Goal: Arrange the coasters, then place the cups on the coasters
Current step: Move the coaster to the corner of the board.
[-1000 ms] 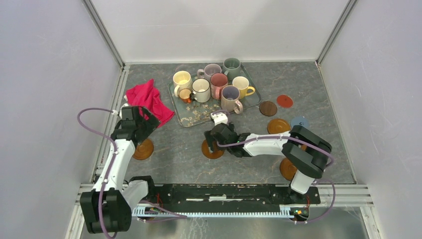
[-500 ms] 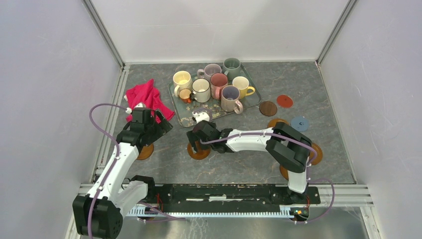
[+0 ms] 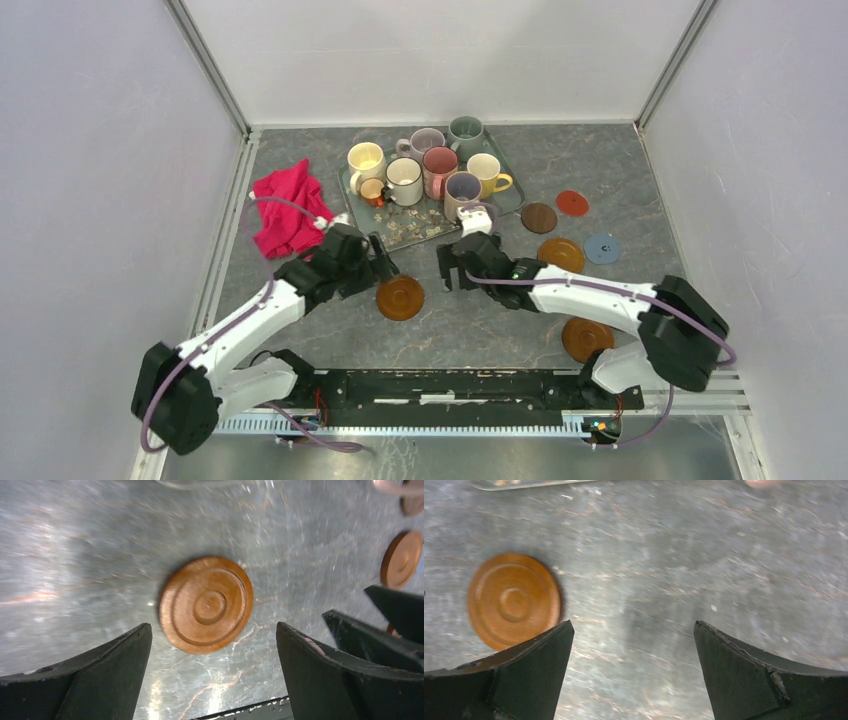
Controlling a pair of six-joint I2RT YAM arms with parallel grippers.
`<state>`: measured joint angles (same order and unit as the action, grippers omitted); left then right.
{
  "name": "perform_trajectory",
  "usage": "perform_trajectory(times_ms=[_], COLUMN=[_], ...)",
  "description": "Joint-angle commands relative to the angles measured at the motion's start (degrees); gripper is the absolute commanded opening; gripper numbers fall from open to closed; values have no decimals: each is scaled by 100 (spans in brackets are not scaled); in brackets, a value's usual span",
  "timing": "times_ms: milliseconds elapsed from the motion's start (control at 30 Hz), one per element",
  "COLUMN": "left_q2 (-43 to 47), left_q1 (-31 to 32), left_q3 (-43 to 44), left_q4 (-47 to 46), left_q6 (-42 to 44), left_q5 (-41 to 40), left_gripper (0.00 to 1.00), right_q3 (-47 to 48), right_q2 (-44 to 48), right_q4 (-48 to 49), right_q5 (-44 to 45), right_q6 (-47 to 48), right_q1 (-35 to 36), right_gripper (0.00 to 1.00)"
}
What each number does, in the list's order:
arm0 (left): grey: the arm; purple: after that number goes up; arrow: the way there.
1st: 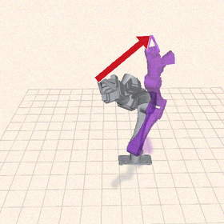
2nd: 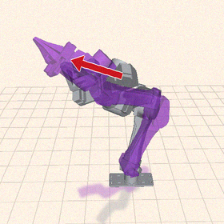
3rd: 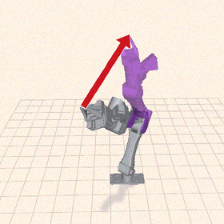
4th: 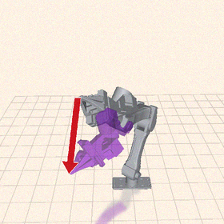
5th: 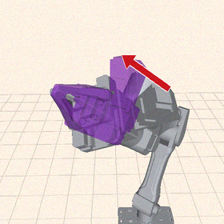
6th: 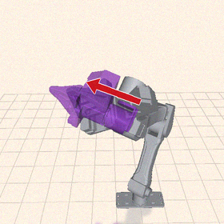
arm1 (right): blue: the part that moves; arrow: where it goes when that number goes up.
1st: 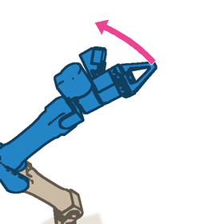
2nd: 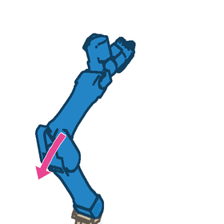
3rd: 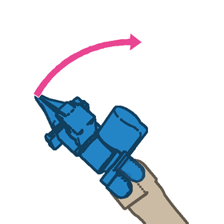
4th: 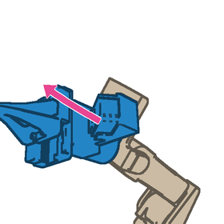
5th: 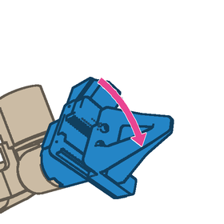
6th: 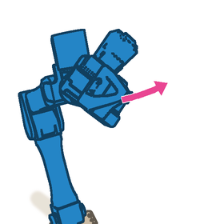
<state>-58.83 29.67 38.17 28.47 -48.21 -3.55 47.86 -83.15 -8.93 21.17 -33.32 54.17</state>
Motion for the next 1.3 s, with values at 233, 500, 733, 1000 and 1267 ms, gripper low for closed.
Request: perform_trajectory(times_ms=[233, 500, 733, 1000, 1267], left_q2=[-1917, -2374, -2213, -1259, -587], left_q1=[1724, 1726, 1713, 1217, 154], left_q3=[345, 291, -100, -883, -1229], left_q4=[-1602, -2000, -1549, -953, -471], left_q6=[-1167, -1044, -1390, -1520, -1128], left_q5=[-861, -973, -1404, -1665, -1632], left_gripper=[100, 100, 100, 100, 100], right_q3=[-1156, -1473, -1598, -1650, -1709], right_q2=[1365, 1664, 1658, 1607, 1566], right_q4=[-453, -474, -329, -205, -82], right_q5=[476, 548, 428, 377, 266], right_q6=[234, 408, 447, 522, 571], right_q1=[-578, -720, -818, -858, -891], right_gripper=[98, 98, 98, 98, 98])
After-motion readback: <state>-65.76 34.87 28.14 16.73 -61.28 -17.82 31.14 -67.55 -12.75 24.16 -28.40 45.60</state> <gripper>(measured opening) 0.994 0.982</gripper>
